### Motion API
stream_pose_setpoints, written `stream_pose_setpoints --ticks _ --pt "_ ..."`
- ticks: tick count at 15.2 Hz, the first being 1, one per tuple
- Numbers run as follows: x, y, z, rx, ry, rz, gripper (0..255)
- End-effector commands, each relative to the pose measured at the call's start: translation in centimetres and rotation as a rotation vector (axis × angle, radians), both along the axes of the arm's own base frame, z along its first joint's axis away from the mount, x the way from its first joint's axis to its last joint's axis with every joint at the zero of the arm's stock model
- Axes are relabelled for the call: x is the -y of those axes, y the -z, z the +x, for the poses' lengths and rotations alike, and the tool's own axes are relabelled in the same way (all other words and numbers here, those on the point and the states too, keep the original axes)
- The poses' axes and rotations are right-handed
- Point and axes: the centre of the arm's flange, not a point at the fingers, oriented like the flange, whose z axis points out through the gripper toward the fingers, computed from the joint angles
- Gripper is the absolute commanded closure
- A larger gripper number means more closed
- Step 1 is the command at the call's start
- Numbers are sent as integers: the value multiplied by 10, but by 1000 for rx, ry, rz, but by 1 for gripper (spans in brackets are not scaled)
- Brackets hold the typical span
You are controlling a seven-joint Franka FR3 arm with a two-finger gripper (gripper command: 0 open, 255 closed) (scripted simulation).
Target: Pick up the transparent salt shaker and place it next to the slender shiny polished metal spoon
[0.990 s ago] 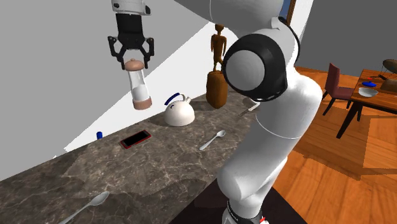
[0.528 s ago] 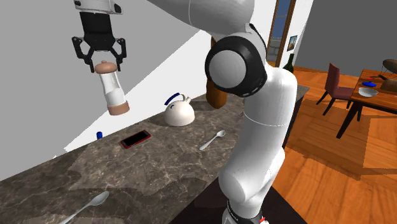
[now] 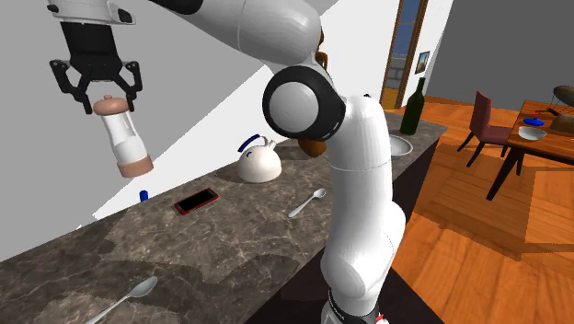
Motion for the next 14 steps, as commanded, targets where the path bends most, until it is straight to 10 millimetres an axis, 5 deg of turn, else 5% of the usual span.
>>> stream_pose_setpoints --ticks 1,14 --pt "-3 10 0 1 1 1 255" --pt "-3 78 0 1 1 1 255"
